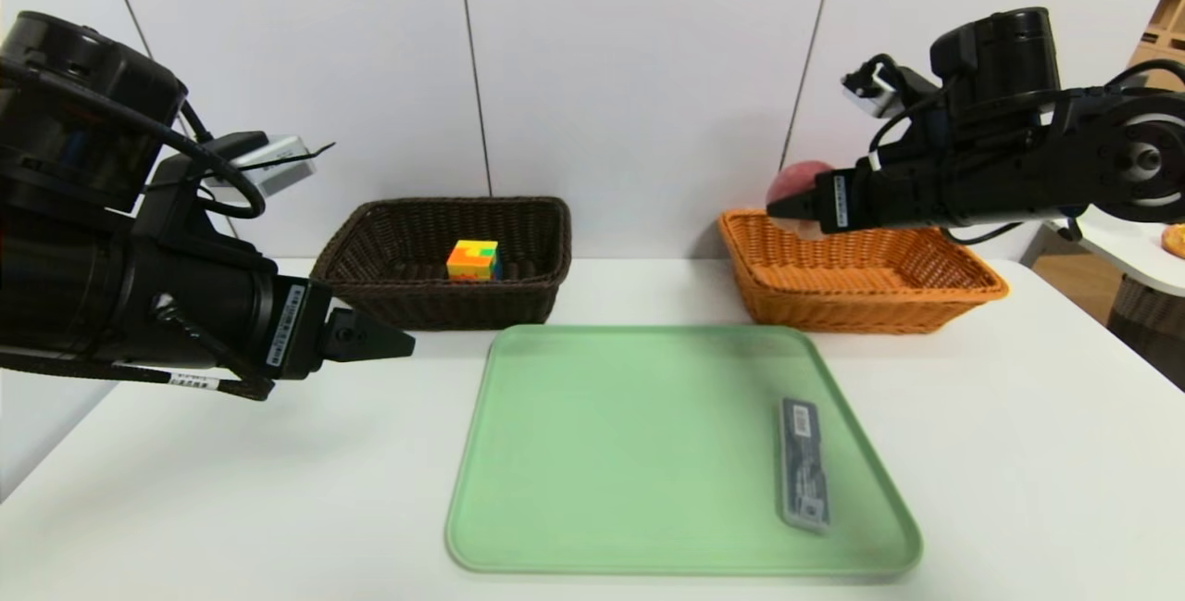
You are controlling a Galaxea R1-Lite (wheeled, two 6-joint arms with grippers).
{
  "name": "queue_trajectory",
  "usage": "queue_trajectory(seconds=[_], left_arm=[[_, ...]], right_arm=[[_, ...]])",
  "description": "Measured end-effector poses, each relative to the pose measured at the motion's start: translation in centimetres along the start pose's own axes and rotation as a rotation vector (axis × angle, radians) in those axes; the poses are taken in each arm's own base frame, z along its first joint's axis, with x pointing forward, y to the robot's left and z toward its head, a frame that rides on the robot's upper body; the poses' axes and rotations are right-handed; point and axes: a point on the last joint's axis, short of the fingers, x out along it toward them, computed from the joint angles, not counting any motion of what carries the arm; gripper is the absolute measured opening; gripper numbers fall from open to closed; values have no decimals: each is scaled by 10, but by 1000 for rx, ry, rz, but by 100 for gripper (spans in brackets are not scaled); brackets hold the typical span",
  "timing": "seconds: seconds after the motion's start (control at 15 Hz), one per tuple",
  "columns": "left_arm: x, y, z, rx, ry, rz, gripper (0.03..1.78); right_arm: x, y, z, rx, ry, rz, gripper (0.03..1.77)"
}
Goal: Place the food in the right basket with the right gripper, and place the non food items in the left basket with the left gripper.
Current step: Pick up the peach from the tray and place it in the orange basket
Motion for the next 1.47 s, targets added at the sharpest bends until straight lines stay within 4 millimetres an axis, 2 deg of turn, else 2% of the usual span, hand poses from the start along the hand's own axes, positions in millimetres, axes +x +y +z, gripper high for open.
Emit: queue_trajectory(seconds=[0.27, 0.6, 0.87, 1.47], left_arm=[[1, 0, 0, 1, 1, -1, 169], [2, -2, -2, 6, 10, -22, 169], [3, -2, -3, 6, 16, -26, 169], [4, -2, -6, 1, 27, -27, 169]], right_arm=[[16, -61, -6, -10, 48, -139, 112], [35, -103, -13, 10, 163, -223, 112], [52, -119, -18, 23, 247, -271, 112], [97, -131, -38, 40, 302, -255, 112]])
